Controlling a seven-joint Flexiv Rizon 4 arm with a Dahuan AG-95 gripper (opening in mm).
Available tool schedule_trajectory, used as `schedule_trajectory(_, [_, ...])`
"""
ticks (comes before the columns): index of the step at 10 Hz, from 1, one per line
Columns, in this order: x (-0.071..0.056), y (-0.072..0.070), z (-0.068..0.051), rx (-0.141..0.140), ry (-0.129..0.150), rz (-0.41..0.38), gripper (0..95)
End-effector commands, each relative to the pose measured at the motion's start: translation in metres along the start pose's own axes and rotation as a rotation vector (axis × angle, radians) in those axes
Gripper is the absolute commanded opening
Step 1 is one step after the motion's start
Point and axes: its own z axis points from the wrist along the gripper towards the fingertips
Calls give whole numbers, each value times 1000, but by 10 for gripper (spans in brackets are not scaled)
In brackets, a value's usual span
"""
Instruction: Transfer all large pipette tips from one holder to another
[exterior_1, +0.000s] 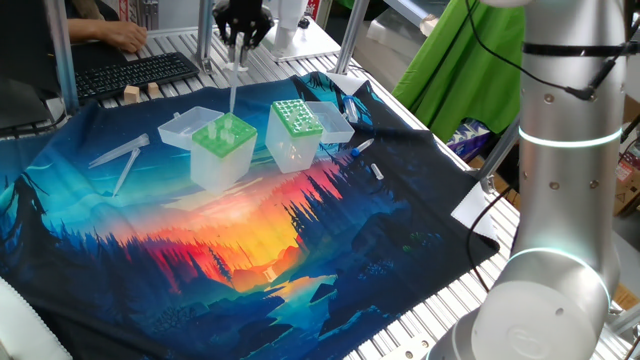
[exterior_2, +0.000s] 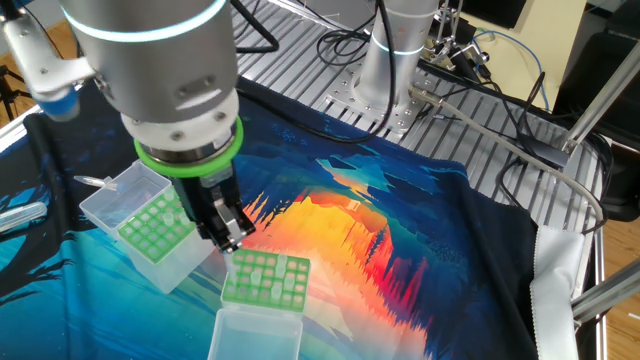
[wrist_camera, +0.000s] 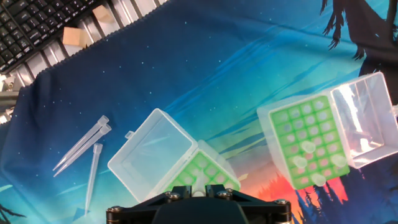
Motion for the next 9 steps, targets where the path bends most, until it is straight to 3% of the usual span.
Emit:
schedule_trajectory(1, [-4, -6, -5, 36, -17, -42, 0])
schedule_trajectory(3, [-11, -21, -12, 44, -23, -91, 0])
schedule_trajectory(4, [-14, -25, -13, 44, -25, -103, 0])
schedule_trajectory(9, [-44, -72, -12, 47, -30, -219, 0])
